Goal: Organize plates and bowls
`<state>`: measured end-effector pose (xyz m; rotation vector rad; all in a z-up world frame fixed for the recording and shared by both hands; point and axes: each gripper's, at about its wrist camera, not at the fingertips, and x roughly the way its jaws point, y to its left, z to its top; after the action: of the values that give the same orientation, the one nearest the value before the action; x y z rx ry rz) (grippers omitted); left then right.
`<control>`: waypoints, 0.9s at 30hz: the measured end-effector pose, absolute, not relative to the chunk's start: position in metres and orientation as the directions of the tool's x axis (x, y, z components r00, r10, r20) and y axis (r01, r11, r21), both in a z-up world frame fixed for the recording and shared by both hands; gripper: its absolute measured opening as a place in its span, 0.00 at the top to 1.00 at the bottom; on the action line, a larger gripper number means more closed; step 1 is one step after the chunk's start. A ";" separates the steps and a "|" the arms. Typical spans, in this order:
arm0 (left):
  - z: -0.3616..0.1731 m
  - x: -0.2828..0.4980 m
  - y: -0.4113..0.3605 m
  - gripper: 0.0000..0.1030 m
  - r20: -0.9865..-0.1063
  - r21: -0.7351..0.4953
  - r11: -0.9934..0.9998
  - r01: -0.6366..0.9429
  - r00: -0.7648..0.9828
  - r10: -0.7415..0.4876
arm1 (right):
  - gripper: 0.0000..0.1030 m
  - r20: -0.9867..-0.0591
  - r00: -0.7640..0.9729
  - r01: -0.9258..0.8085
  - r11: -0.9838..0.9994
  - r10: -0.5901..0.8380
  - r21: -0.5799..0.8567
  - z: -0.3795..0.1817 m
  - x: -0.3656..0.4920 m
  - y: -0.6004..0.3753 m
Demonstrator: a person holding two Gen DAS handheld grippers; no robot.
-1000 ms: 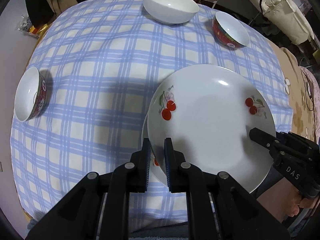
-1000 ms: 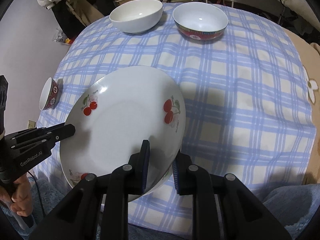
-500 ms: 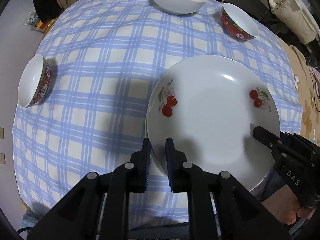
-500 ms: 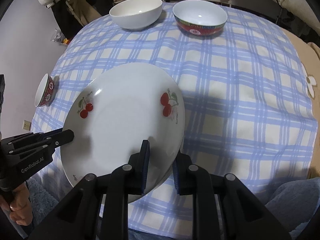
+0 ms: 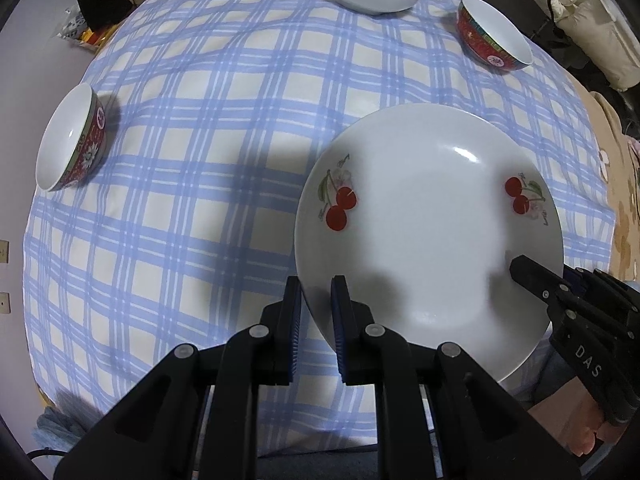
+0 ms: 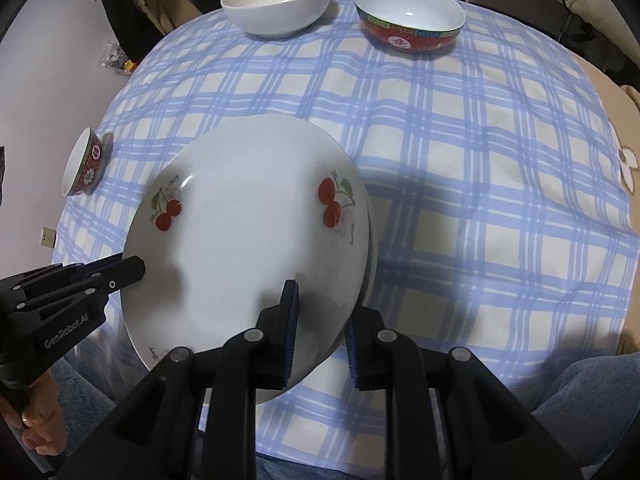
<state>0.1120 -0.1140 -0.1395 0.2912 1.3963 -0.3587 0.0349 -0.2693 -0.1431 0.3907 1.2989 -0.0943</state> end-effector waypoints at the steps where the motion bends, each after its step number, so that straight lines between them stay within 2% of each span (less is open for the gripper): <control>1: -0.140 0.112 -0.113 0.86 -0.988 -0.014 0.911 0.412 0.132 -0.075 | 0.78 -0.951 0.274 0.282 0.933 0.143 0.222 -0.143 0.035 -0.268; 6: -0.138 0.108 -0.116 0.87 -0.984 -0.028 0.903 0.429 0.148 -0.101 | 0.78 -0.951 0.278 0.279 0.936 0.136 0.215 -0.142 0.036 -0.266; 9: -0.134 0.102 -0.127 0.87 -0.979 0.024 0.892 0.451 0.191 -0.070 | 0.78 -0.949 0.280 0.283 0.933 0.142 0.223 -0.142 0.037 -0.267; 13: -0.134 0.101 -0.131 0.87 -0.978 0.023 0.894 0.448 0.195 -0.072 | 0.78 -0.947 0.286 0.286 0.930 0.150 0.233 -0.141 0.035 -0.270; 17: -0.134 0.101 -0.131 0.87 -0.978 0.040 0.891 0.452 0.201 -0.058 | 0.73 -0.949 0.307 0.301 0.938 0.078 0.175 -0.132 0.031 -0.274; 20: -0.132 0.101 -0.131 0.87 -0.976 0.049 0.895 0.444 0.213 -0.052 | 0.73 -0.932 0.335 0.293 0.926 0.135 0.240 -0.127 0.032 -0.277; 24: -0.128 0.104 -0.126 0.87 -0.975 0.049 0.899 0.436 0.217 -0.052 | 0.73 -0.938 0.325 0.290 0.932 0.117 0.217 -0.128 0.035 -0.276; 26: -0.126 0.107 -0.122 0.86 -0.975 0.037 0.905 0.424 0.213 -0.060 | 0.67 -0.941 0.316 0.296 0.929 0.124 0.222 -0.130 0.036 -0.277; 27: -0.124 0.109 -0.121 0.86 -0.976 0.028 0.907 0.420 0.207 -0.065 | 0.59 -0.942 0.313 0.301 0.928 0.119 0.217 -0.130 0.037 -0.279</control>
<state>0.1090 -0.1212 -0.1245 0.3162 1.3252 -0.3457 0.0366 -0.2786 -0.1296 0.3880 1.2558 -0.1243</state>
